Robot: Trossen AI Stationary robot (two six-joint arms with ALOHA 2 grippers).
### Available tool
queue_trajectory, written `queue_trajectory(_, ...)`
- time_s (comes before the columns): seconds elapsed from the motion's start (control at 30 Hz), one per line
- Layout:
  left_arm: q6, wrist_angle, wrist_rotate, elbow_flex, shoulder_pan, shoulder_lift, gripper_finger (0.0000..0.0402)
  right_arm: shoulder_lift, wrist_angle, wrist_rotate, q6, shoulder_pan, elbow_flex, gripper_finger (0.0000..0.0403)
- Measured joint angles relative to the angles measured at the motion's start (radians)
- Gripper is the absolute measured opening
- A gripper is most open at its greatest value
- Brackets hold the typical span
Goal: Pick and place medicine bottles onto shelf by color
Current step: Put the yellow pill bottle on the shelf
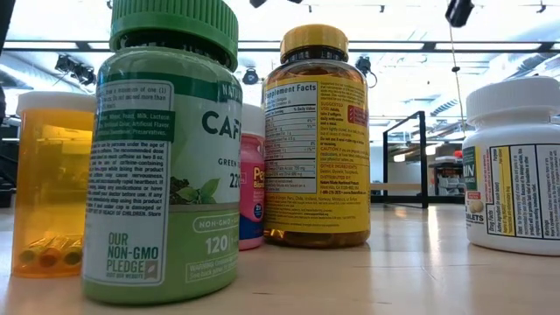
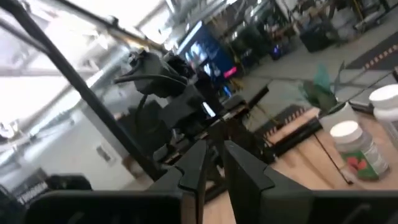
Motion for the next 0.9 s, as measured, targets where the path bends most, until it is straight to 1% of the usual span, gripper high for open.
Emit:
queue_trajectory(0.23, -0.072, 0.156, -0.001, -0.179, -0.056, -0.085, 0.0072, 0.179, -0.154, 0.000, 0.004, 0.075, 0.122, 0.0061)
queue_trajectory(0.37, -0.152, 0.209, -0.033, -0.281, -0.093, -0.144, 0.0064, 0.292, -0.226, 0.000, 0.017, 0.105, 0.187, 0.0061)
queue_trajectory(0.5, -0.235, 0.228, -0.101, -0.386, -0.157, -0.217, 0.0059, 0.411, -0.263, -0.005, 0.023, 0.132, 0.261, 0.0061)
queue_trajectory(0.6, -0.299, 0.238, -0.122, -0.458, -0.210, -0.263, 0.0055, 0.504, -0.273, -0.012, 0.014, 0.152, 0.310, 0.0061)
queue_trajectory(0.73, -0.379, 0.243, -0.183, -0.534, -0.288, -0.316, 0.0056, 0.633, -0.307, -0.054, 0.019, 0.158, 0.369, 0.0061)
queue_trajectory(0.8, -0.404, 0.246, -0.232, -0.565, -0.329, -0.335, 0.0056, 0.698, -0.306, -0.099, 0.032, 0.165, 0.408, 0.0061)
queue_trajectory(0.9, -0.432, 0.255, -0.323, -0.607, -0.382, -0.364, 0.0053, 0.786, -0.339, -0.111, 0.032, 0.196, 0.473, 0.0061)
